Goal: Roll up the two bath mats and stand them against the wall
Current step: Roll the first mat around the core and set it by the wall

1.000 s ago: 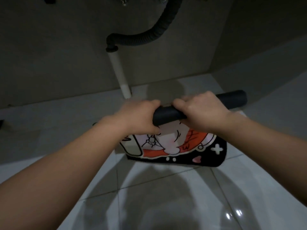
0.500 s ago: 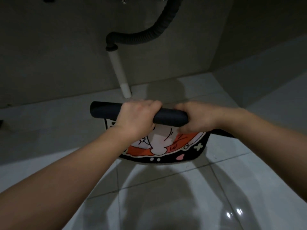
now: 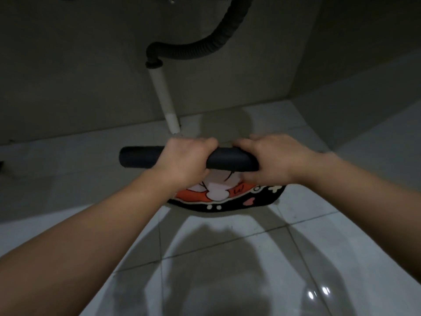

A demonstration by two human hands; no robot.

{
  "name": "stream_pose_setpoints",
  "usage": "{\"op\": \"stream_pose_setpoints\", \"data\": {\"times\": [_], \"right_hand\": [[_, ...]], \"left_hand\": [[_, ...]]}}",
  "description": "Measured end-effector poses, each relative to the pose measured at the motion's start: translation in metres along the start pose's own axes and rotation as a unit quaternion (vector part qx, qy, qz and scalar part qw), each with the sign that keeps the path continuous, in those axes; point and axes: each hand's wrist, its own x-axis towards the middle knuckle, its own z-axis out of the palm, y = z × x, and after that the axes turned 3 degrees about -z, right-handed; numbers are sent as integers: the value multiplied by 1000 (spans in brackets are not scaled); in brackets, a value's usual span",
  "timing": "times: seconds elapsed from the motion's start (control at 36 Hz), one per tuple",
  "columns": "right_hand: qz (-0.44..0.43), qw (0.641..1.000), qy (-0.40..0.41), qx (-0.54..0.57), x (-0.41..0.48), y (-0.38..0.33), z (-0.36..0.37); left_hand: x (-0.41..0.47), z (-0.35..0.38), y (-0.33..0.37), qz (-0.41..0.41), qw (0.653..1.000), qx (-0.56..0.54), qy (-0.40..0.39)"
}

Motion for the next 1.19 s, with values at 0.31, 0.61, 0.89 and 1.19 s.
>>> {"op": "stream_pose_setpoints", "data": {"times": [0.31, 0.61, 0.89, 1.19], "right_hand": [[13, 998, 34, -44, -3, 2, -3], [-54, 986, 95, -124, -7, -1, 10], [87, 965, -143, 202, -2, -1, -9], [-110, 968, 151, -167, -13, 7, 18]], "left_hand": [[3, -2, 3, -51, 998, -28, -39], [1, -5, -3, -70, 982, -88, -150], [-6, 2, 1, 12, 1000, 21, 14], [3, -5, 0, -81, 960, -179, -201]]}}
